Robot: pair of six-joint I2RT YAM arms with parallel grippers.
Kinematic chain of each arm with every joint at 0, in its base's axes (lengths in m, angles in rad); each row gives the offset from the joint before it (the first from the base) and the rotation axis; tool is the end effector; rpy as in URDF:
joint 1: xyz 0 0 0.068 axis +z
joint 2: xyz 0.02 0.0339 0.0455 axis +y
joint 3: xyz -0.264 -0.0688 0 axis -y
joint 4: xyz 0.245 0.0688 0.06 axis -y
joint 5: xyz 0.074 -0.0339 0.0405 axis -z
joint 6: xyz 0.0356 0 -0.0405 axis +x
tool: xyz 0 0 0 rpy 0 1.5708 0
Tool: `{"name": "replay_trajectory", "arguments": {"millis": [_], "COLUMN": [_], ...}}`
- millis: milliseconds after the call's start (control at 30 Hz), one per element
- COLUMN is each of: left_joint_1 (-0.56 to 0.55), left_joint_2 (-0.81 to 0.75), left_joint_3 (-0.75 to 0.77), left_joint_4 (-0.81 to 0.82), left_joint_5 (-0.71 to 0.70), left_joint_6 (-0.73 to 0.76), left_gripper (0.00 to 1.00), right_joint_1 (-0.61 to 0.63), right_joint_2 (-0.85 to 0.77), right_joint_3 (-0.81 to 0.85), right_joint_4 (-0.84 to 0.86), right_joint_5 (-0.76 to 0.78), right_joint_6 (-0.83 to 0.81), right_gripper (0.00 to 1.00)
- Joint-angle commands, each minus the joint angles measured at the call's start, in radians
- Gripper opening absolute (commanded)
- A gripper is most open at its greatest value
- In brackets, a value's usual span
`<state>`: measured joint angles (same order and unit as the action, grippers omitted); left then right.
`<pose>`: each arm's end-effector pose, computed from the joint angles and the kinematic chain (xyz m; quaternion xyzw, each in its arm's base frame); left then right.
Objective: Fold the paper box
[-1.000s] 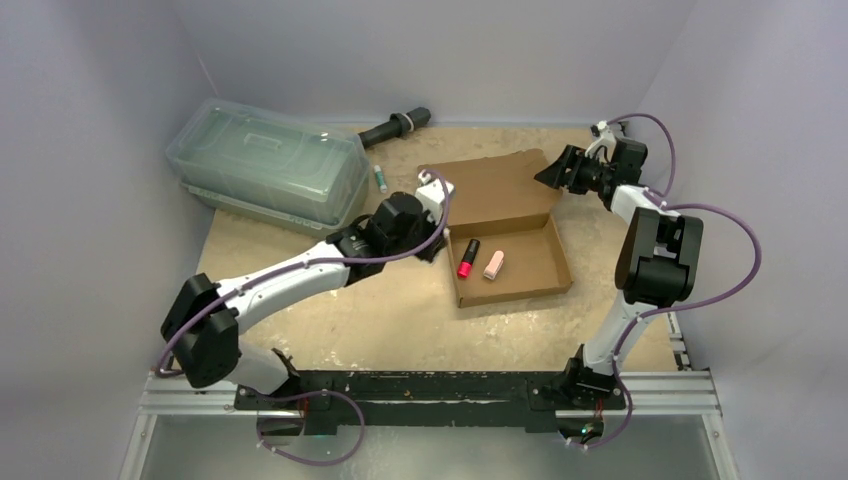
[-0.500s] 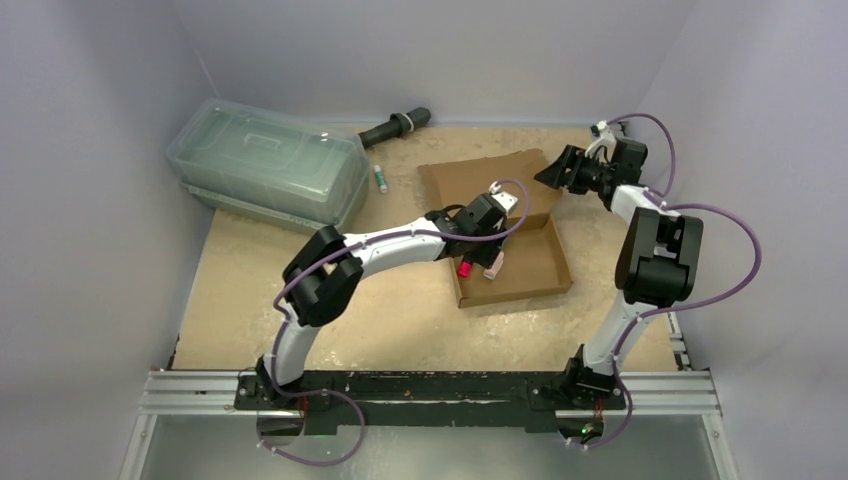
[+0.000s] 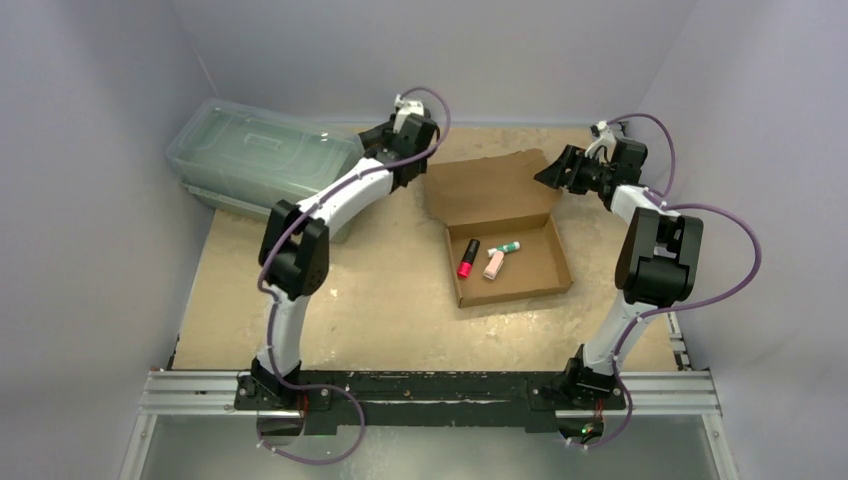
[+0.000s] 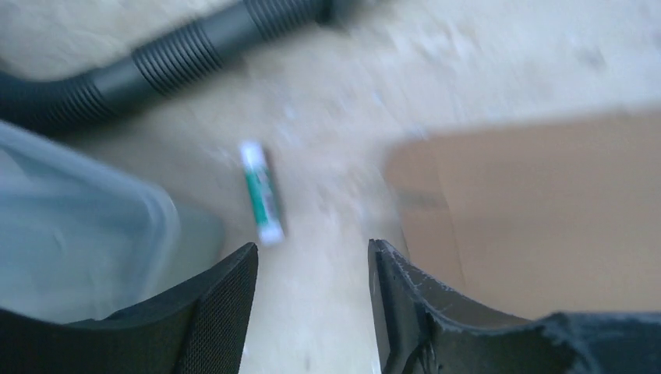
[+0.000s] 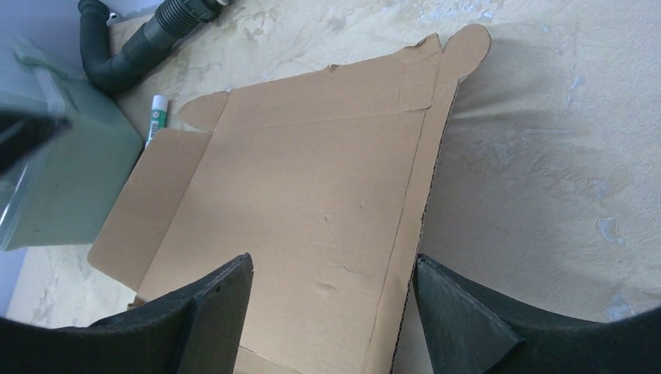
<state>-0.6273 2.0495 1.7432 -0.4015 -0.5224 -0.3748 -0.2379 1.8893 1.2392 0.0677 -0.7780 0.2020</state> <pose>0.3933 -0.2632 0.2630 0.0033 0.8841 0.0117 0.4671 0.4111 -0.0740 0.2090 0.0022 0.8342 0.3260 0.4448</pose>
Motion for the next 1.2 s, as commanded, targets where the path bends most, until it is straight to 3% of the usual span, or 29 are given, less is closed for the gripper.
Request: {"name": "replay_trajectory", "arguments": {"millis": [0,267,433,667,833,967,1033,1167], "left_joint_1": [0.051,0.142,0.166,0.201,0.243,0.253,0.250,0.226], "left_joint_2": [0.229,0.424,0.471,0.525,0.512,0.432,0.382,0.228], "left_joint_3": [0.288,0.520,0.535,0.555,0.468,0.329,0.270,0.104], "left_joint_4": [-0.175,-0.204,-0.192,-0.210,-0.225,-0.142,-0.103,0.006], "left_joint_5": [-0.142,-0.094,-0.135,-0.143,0.019,0.149,0.210,0.265], "left_joint_6": [-0.067,-0.113,-0.124,-0.155,-0.268,-0.296,-0.290,-0.209], "left_gripper": [0.48,0.47,0.55,0.55,0.37,0.05,0.00,0.00], "right_joint_1": [0.001,0.000,0.000,0.000,0.000,0.000,0.000,0.001], "right_joint_2": [-0.039,-0.039,-0.036,-0.039,-0.039,-0.041,-0.041,-0.044], "right_joint_3": [0.003,0.003,0.005,0.003,0.003,0.003,0.003,0.003], "right_joint_4": [0.019,0.020,0.021,0.020,0.021,0.021,0.018,0.018], "right_joint_5": [-0.023,-0.027,-0.030,-0.029,-0.030,-0.030,-0.030,-0.032], "right_joint_6": [0.007,0.007,0.010,0.008,0.007,0.005,0.005,0.004], "right_gripper": [0.78,0.78,0.78,0.78,0.78,0.78,0.78,0.79]}}
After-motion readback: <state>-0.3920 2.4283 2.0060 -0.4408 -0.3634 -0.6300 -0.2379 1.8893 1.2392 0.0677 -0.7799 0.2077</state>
